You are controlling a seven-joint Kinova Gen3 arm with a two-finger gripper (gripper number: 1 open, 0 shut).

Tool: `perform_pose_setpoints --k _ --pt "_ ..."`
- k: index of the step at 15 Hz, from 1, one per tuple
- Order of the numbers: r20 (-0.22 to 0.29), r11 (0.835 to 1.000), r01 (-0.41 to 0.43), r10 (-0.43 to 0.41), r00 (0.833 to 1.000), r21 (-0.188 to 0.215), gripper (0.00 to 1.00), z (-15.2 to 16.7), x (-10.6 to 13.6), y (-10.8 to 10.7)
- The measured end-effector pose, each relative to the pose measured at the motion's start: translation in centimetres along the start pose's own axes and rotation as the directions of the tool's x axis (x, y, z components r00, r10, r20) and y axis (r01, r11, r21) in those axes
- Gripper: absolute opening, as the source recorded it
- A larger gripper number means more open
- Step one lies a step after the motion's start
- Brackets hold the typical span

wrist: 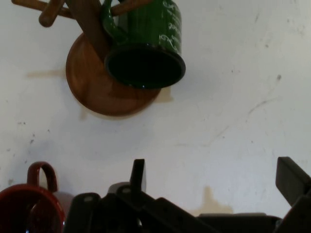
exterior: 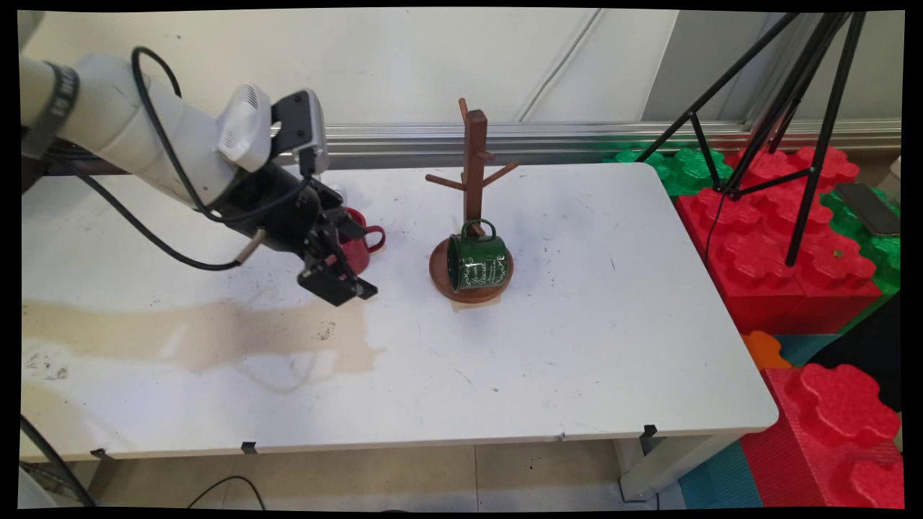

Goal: Pick up the green mug from the rack

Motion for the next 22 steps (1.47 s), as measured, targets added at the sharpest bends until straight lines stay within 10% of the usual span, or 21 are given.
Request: perform_pose_setpoints --k 12,22 --pt "-0.158 0.988 0.156 -0.151 0.976 0.017 1.00 6.5 -0.3 0.0" --pt "-0.172 0.968 0.249 -0.245 0.954 0.005 1.00 11.5 0.8 -0.2"
